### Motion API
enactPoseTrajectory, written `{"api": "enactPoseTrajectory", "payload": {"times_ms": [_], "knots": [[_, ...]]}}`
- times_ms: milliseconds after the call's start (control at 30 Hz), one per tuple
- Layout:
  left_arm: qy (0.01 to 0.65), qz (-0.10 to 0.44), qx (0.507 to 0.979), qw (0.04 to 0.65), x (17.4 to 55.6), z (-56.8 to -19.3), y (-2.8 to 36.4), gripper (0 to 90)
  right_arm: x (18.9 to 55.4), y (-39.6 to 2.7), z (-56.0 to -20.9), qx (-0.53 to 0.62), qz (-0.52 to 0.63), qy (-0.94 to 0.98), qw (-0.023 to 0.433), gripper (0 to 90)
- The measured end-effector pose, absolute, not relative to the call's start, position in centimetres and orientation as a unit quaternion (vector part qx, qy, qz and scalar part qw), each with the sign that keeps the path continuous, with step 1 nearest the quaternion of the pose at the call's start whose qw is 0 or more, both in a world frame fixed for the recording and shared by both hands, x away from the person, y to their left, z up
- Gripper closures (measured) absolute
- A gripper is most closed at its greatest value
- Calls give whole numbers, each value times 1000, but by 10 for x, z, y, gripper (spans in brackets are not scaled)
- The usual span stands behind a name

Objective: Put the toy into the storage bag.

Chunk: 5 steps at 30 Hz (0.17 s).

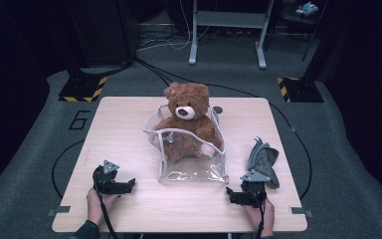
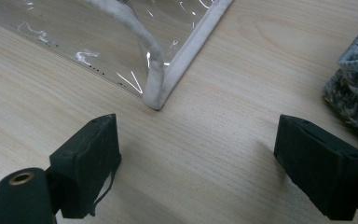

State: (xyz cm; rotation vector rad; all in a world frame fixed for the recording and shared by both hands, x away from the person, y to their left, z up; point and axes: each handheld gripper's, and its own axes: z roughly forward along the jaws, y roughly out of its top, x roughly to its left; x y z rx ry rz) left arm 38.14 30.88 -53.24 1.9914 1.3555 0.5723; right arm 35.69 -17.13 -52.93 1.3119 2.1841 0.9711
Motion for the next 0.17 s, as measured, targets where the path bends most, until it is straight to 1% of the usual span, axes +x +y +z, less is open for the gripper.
{"api": "enactPoseTrajectory", "payload": {"times_ms": [167], "knots": [[517,219,761,326,382,-532,309,0,357,-171,-529,472,346,784,208,132]]}}
